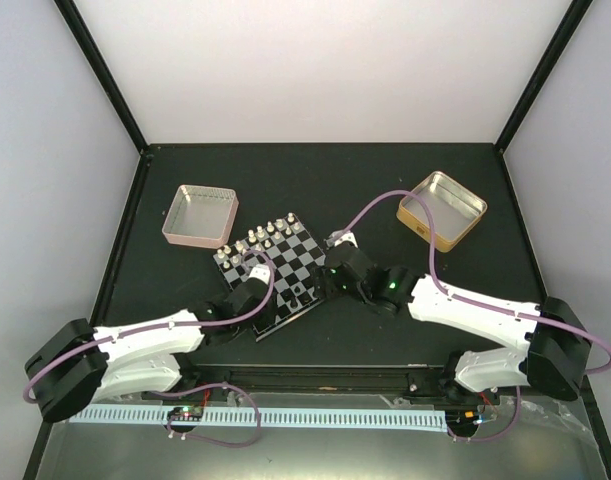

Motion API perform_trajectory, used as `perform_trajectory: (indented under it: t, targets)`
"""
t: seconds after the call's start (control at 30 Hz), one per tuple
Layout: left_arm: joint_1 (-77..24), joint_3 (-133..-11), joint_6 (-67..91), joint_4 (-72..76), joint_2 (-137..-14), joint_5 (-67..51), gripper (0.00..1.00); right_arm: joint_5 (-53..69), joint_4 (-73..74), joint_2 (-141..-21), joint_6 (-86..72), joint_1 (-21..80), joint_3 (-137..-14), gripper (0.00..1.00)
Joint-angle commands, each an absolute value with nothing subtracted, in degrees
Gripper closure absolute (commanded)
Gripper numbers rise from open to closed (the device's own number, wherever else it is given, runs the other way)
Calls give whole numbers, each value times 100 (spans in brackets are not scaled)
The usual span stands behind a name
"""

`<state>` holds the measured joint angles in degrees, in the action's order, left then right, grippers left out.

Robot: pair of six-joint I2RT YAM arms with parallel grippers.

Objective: Set up the chess pieces on the board
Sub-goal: Place the chess piece on the chessboard, then adjust the chess piece on the chessboard.

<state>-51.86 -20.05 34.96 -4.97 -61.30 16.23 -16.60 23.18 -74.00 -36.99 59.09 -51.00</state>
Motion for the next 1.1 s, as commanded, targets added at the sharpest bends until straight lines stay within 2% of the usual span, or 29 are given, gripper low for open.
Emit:
perform_trajectory:
  t: [0.0,0.13,0.3,0.53,0.63,0.73,0.9,1.07]
  targets:
    - [-5223,-1860,3389,-70,-6217,1518,88,-1826,2287,-7459,-3676,5880,-5327,17]
    - [-5221,-1748,3403,101,-6283,1445,78,-1844,2327,-7450,-3639,5879,-5350,17]
    - [-5221,-1926,3533,-148,-5957,1175,57,-1775,2366,-7329,-3701,5878,-5282,17]
    - [-5127,-2390,4035,-1318,-5371,1468,45,-1705,2285,-7118,-3836,5872,-5122,17]
    - [-5111,-2496,4253,-1678,-5313,1370,44,-1697,2276,-7087,-3832,5875,-5094,17]
    - [-5069,-2580,4453,-1961,-5419,1342,49,-1684,2286,-7100,-3832,5871,-5074,17]
    - [-5024,-2614,4475,-1919,-5743,1152,50,-1678,2259,-7129,-3815,5869,-5024,17]
    - [-4979,-2763,4369,-1841,-6060,1126,60,-1672,2251,-7141,-3797,5870,-5015,17]
